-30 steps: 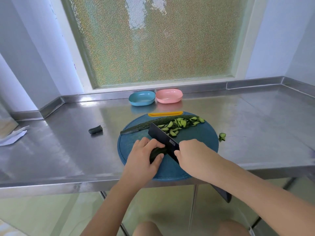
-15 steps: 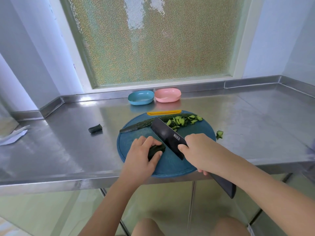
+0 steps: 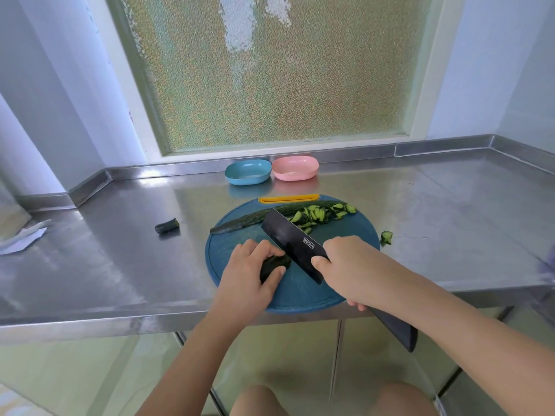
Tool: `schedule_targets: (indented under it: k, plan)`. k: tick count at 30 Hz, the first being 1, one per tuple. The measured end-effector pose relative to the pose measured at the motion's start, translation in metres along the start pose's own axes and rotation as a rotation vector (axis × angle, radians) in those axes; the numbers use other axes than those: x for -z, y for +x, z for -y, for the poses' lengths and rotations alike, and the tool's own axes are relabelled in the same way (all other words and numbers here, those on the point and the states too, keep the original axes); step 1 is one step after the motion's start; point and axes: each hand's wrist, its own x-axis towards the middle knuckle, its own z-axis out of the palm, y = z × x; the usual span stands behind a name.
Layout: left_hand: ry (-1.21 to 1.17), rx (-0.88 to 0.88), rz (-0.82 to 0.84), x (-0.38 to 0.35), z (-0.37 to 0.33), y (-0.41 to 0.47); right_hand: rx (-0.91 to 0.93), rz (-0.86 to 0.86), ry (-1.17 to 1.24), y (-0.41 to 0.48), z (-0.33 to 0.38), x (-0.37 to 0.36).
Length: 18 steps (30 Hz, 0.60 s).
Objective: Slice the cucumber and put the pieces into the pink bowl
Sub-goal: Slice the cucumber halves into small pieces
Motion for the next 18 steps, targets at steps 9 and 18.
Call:
schedule_targets:
  k: [9,18]
  plan:
    - [0.003,-0.002,-0.026,-0.002,-0.005,-0.002,0.070,-0.028,-0.152,-0.007,0.007,0.000]
    - [-0.008,-0.008,-0.041,-0.002,-0.005,-0.003,0.036,-0.012,-0.182,0.003,0.016,-0.019]
